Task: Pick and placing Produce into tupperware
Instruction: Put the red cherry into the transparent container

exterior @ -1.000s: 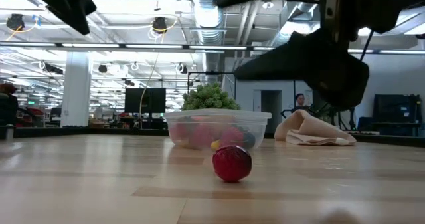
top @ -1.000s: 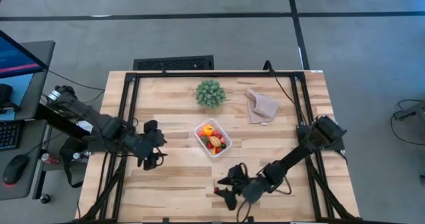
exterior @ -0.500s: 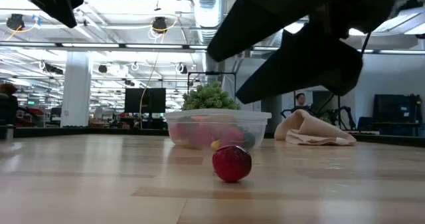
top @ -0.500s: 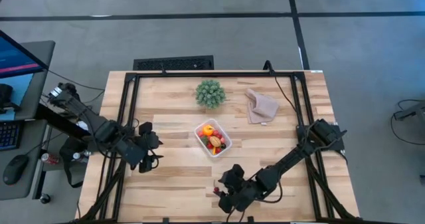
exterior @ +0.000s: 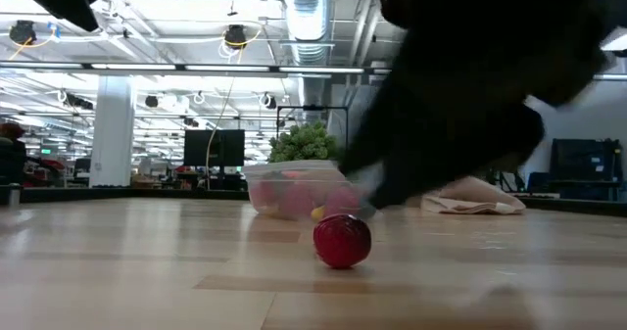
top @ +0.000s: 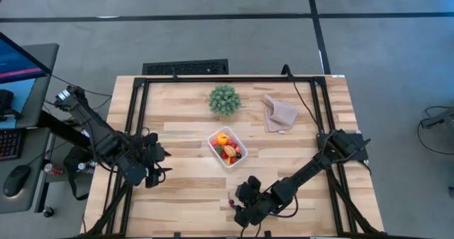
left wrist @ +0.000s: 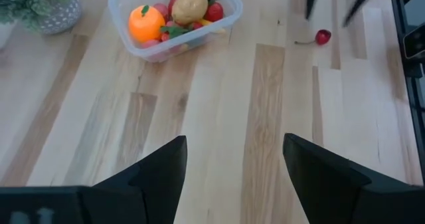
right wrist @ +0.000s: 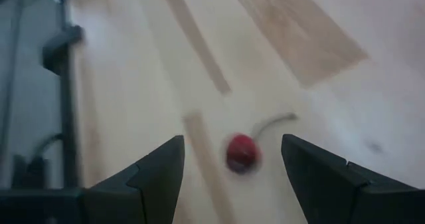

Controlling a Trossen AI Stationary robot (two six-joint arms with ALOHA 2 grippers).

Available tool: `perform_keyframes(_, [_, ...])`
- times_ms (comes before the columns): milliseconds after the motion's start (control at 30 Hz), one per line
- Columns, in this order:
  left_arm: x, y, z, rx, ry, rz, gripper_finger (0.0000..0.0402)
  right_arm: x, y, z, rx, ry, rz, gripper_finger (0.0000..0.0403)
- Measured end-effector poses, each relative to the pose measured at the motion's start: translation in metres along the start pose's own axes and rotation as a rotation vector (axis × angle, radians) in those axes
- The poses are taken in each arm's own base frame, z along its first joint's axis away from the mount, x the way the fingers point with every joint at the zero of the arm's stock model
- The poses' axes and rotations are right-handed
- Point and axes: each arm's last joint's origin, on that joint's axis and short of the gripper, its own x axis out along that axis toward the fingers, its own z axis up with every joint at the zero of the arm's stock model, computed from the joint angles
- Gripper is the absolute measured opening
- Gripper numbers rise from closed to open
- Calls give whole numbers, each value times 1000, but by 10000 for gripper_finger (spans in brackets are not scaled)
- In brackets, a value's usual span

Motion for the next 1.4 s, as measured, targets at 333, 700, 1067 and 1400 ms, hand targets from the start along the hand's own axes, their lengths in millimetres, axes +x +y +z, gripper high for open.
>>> perform_keyframes(333, [-3,-3,-3,-21,-21,3,240,16,3,-8,56,-12,44,246])
perform_keyframes(700, [-3,-3,-3,-25,-23,5,240,22,-6,0,62,-10,7,246])
perform_keyframes(1067, [-3,-1,-4,-11,-8,22,240,23,-7,-1,10,34,19,246])
perform_keyframes(1400, [-3,-1,-4,-10,-8,23,240,27,-8,-5,-10,44,5,246])
